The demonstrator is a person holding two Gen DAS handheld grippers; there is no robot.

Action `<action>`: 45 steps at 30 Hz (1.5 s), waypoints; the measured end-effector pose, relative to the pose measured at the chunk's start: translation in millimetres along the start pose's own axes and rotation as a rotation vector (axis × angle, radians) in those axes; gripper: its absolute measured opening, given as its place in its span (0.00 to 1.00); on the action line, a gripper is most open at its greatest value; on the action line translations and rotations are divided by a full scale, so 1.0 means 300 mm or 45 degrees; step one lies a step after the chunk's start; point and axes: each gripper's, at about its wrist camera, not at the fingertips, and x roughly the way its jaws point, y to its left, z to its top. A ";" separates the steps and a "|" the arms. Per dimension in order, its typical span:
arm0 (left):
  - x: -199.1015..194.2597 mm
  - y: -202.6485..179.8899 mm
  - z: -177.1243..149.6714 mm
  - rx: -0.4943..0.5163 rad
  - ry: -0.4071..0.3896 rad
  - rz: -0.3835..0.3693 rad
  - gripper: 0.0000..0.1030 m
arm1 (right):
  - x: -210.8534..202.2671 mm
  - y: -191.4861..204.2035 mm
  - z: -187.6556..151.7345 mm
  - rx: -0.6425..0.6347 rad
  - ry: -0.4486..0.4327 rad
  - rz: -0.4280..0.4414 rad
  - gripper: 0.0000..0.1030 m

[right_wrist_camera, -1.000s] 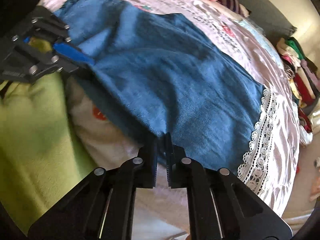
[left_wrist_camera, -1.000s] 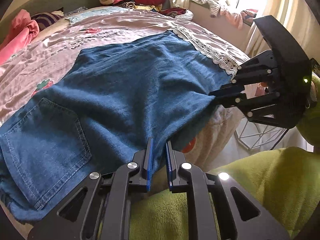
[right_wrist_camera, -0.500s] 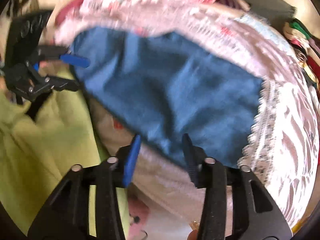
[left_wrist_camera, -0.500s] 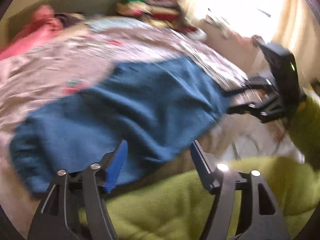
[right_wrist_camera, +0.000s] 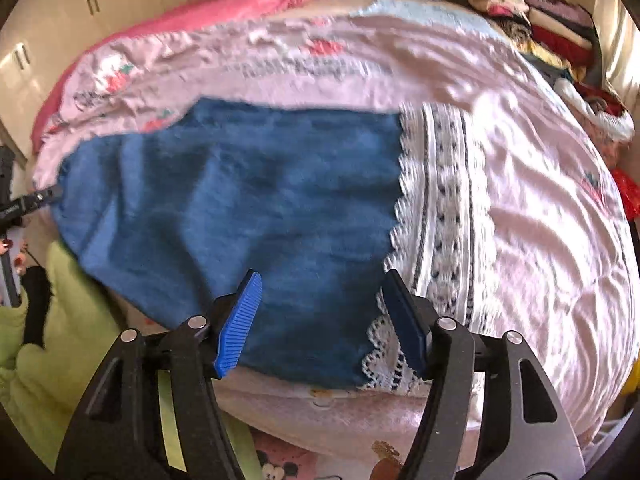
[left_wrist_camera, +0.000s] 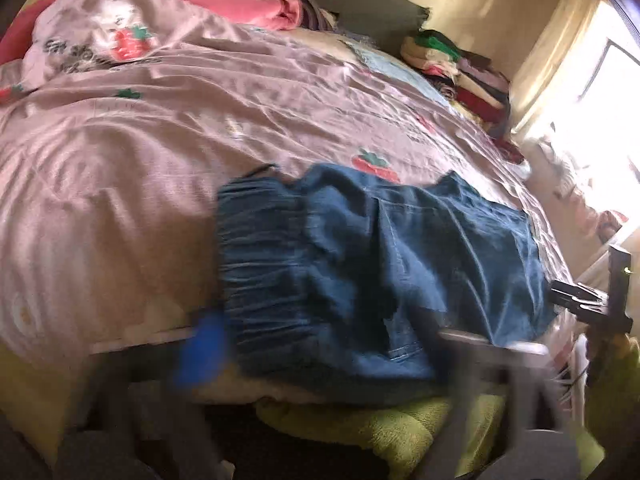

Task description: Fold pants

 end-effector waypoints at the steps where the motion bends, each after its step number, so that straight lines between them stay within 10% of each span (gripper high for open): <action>1: -0.007 -0.009 0.000 0.035 -0.015 0.053 0.42 | 0.008 -0.008 -0.013 0.009 0.018 -0.004 0.55; 14: -0.072 0.040 0.016 0.070 -0.056 0.154 0.57 | -0.008 -0.035 -0.021 0.072 -0.040 0.070 0.61; 23: -0.203 -0.141 0.157 0.206 -0.213 0.016 0.73 | -0.099 -0.196 0.112 0.231 -0.252 0.076 0.61; 31: -0.045 -0.315 0.258 0.280 -0.118 -0.149 0.73 | -0.020 -0.326 0.246 0.300 -0.260 0.107 0.60; 45: 0.398 -0.486 0.340 0.363 0.177 -0.198 0.73 | 0.189 -0.397 0.300 0.272 -0.174 0.240 0.31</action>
